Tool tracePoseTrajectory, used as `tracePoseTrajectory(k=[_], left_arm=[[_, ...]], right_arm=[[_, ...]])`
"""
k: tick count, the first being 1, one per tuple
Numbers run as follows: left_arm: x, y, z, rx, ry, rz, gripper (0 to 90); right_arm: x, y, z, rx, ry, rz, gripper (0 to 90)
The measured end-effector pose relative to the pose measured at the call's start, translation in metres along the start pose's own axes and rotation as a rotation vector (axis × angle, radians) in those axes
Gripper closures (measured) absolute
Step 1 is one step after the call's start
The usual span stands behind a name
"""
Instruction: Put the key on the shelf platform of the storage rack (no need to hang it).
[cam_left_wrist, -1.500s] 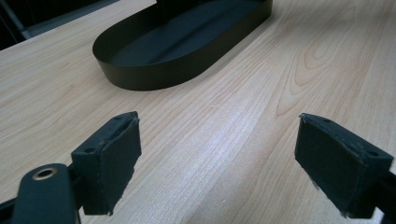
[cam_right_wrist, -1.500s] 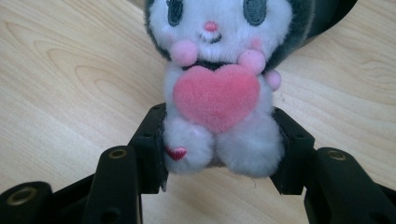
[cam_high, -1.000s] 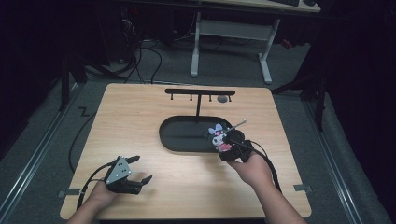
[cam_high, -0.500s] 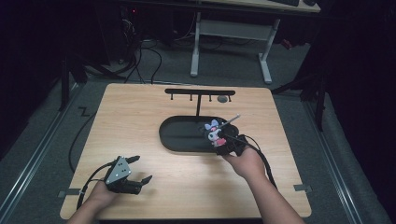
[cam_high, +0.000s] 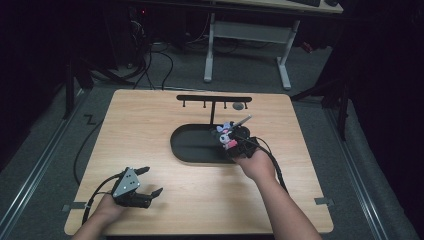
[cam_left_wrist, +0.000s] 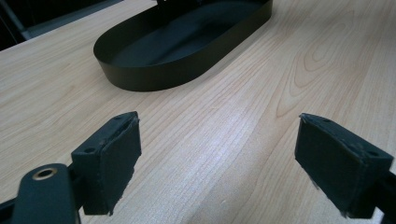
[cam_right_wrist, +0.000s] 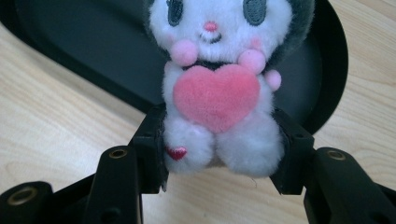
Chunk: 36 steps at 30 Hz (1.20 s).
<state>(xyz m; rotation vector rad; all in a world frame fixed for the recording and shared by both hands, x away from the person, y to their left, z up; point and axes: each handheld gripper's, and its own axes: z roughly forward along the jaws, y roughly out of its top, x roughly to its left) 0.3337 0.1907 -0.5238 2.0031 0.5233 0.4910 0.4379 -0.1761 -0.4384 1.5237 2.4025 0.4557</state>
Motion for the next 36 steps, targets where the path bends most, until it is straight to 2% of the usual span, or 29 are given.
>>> tracePoseTrajectory(k=[4,10,20,23,28,30,36], left_arm=[[0.0,0.0,0.0,0.0,0.0,0.0,15.4],[0.0,0.0,0.0,0.001,-0.001,-0.001,15.4],[0.0,0.0,0.0,-0.001,-0.001,-0.003,15.4],[0.0,0.0,-0.001,-0.002,-0.004,-0.003,15.4],[0.0,0.0,-0.001,-0.002,-0.004,-0.003,15.4],[0.0,0.0,0.0,-0.002,-0.003,-0.003,15.4],[0.0,0.0,0.0,-0.002,-0.003,-0.003,15.4]], right_arm=[[-0.003,0.007,0.011,0.008,0.001,0.018,48.3],[-0.007,0.012,0.018,0.003,0.012,0.044,48.3],[-0.008,0.022,0.022,0.005,0.012,0.038,48.3],[-0.008,0.022,0.027,0.022,0.008,0.042,48.3],[-0.01,0.014,0.035,0.06,0.038,0.063,48.0],[-0.01,0.011,0.035,0.077,0.028,0.057,48.0],[-0.015,0.004,0.036,0.105,0.047,0.083,47.7]])
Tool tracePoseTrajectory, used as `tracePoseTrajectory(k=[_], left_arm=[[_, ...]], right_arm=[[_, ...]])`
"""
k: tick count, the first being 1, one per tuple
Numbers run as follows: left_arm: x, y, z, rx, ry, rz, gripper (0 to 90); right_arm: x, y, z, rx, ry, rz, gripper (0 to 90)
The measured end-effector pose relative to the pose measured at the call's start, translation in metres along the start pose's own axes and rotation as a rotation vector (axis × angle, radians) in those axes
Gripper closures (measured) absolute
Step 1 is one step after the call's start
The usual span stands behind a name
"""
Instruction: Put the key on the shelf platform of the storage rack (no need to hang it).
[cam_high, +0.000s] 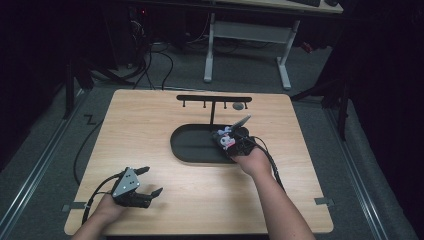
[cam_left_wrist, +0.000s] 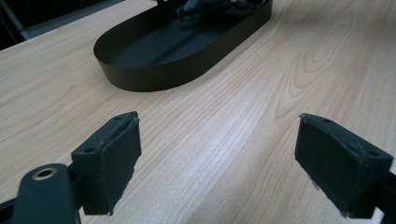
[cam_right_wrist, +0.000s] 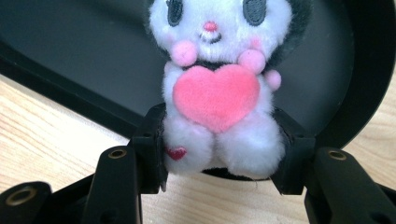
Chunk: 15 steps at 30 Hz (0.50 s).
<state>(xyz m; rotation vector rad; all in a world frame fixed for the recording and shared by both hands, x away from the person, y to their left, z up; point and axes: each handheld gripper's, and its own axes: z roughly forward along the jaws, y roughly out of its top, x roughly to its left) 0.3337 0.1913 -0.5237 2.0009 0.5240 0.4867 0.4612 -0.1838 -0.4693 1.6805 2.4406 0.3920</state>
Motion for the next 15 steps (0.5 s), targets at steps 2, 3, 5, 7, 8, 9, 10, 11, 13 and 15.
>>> tracePoseTrajectory(k=[2,3,5,7,8,9,10,11,13,15], left_arm=[[-0.0001,0.0,0.0001,-0.001,0.001,0.0,15.4],[-0.0001,0.0,0.0,0.0,0.001,0.001,15.4],[-0.0003,0.0,0.0,0.0,0.001,0.001,15.4],[-0.0002,0.0,0.0,0.0,0.001,0.001,15.4],[0.0,0.0,0.0,0.0,0.0,0.0,15.4],[0.0002,0.0,0.0001,0.001,0.0,-0.002,15.4],[0.0002,0.0,0.0001,0.0,0.0,-0.002,15.4],[0.0002,0.0,0.0001,0.0,0.0,-0.002,15.4],[0.0,0.0,0.0001,0.0,0.001,-0.001,15.4],[-0.0001,0.0,0.0001,0.0,0.001,0.0,15.4]], right_arm=[[-0.0009,-0.0014,0.0025,0.004,0.013,0.007,47.4],[-0.0018,-0.0017,0.0035,-0.004,0.014,0.004,47.1],[-0.0021,-0.0017,0.0043,-0.006,0.023,0.021,45.7],[-0.0029,-0.0013,0.0046,-0.017,0.034,0.02,43.1],[-0.003,-0.0008,0.0039,-0.023,0.046,0.025,38.0],[-0.003,-0.0008,0.0039,-0.023,0.046,0.025,38.0],[-0.003,-0.0006,0.0024,-0.037,0.053,0.039,33.6],[-0.003,-0.0006,0.0024,-0.037,0.053,0.039,33.6],[-0.0039,-0.0002,-0.0001,-0.04,0.056,0.04,30.5],[-0.0049,-0.0009,-0.0024,-0.047,0.059,0.032,28.2]])
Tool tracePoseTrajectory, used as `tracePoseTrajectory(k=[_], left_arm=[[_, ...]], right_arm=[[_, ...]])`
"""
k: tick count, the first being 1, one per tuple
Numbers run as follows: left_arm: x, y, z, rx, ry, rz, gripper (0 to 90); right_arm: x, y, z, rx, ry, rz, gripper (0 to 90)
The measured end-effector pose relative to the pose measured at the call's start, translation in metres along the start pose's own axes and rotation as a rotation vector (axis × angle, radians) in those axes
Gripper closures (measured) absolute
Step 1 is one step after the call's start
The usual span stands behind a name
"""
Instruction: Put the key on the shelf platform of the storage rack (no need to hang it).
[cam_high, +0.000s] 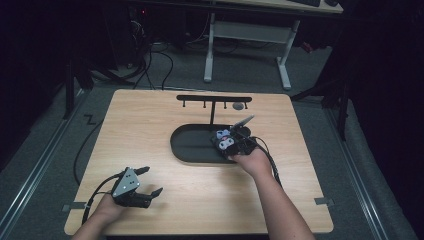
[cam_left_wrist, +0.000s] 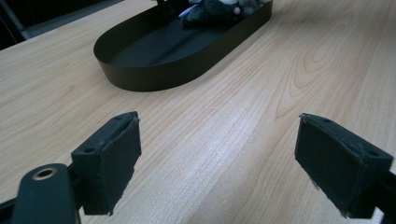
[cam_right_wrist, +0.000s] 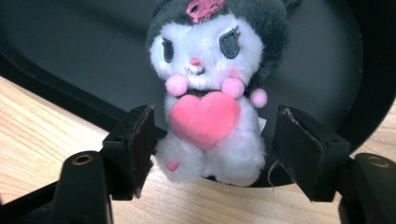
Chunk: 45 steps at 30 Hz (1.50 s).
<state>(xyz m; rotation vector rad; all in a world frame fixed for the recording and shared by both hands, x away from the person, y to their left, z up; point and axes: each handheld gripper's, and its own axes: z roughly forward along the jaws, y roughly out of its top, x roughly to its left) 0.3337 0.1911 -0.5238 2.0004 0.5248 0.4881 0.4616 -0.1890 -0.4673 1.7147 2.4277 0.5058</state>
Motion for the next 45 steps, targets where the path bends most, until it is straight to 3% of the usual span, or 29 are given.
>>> tracePoseTrajectory(k=[5,17,22,34,45], left_arm=[[0.0,0.0,0.0,0.0,0.0,-0.001,15.4],[0.0,0.0,0.0,0.004,0.001,0.004,15.4],[0.0,0.0,0.001,0.007,0.002,0.004,15.4],[0.0,0.0,0.001,0.009,0.005,0.001,15.4],[-0.001,0.0,0.002,0.014,0.009,0.003,15.4]], right_arm=[[0.001,-0.003,-0.01,-0.024,0.001,-0.01,23.2],[0.007,-0.015,-0.025,-0.056,-0.012,-0.065,19.8],[0.007,-0.021,-0.026,-0.066,-0.005,-0.066,18.8],[0.003,-0.047,-0.033,-0.123,-0.006,-0.067,17.4],[0.002,-0.083,-0.036,-0.223,-0.011,-0.065,16.3]])
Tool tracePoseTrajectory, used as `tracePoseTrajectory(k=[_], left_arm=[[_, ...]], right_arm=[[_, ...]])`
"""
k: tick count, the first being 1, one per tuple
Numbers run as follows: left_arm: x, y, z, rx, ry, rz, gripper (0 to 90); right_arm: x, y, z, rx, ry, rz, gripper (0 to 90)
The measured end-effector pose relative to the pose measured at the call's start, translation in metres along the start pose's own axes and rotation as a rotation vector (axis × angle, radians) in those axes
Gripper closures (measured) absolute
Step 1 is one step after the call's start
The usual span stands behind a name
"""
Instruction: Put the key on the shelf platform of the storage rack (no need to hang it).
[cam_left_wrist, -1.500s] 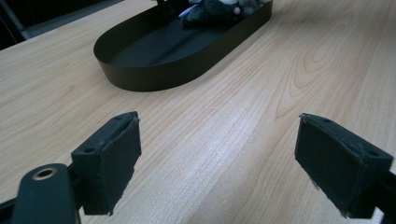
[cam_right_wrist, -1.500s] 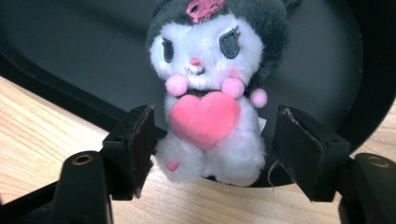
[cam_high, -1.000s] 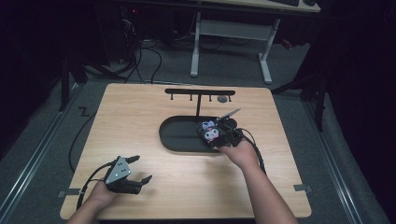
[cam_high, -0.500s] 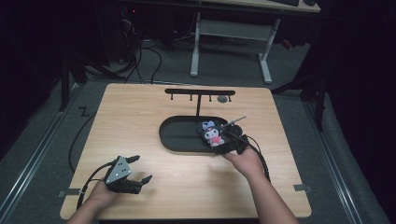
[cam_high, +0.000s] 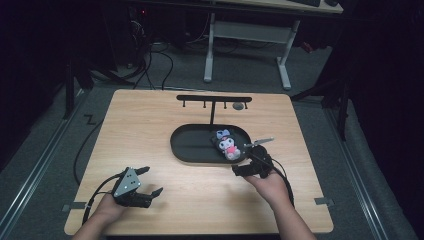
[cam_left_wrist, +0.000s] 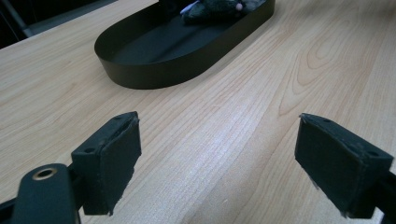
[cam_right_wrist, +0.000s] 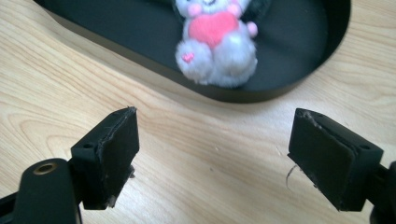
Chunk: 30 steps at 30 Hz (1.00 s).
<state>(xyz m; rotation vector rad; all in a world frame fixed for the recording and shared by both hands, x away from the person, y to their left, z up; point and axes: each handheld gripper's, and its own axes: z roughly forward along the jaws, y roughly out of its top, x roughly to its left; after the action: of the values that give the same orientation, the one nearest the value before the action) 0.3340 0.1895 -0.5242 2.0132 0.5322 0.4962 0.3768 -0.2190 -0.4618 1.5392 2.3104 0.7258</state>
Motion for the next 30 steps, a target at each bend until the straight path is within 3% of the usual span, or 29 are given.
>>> tracePoseTrajectory(k=[10,22,30], left_arm=[[0.0,0.0,0.0,0.001,0.002,0.0,15.4],[0.0,0.0,0.0,0.002,0.007,0.001,15.4],[-0.001,0.0,0.0,0.001,0.01,0.002,15.4]], right_arm=[[0.003,-0.039,-0.002,-0.082,-0.015,-0.017,15.9],[0.029,-0.088,0.002,-0.223,-0.057,-0.048,15.3],[0.037,-0.104,0.005,-0.255,-0.07,-0.067,15.3]])
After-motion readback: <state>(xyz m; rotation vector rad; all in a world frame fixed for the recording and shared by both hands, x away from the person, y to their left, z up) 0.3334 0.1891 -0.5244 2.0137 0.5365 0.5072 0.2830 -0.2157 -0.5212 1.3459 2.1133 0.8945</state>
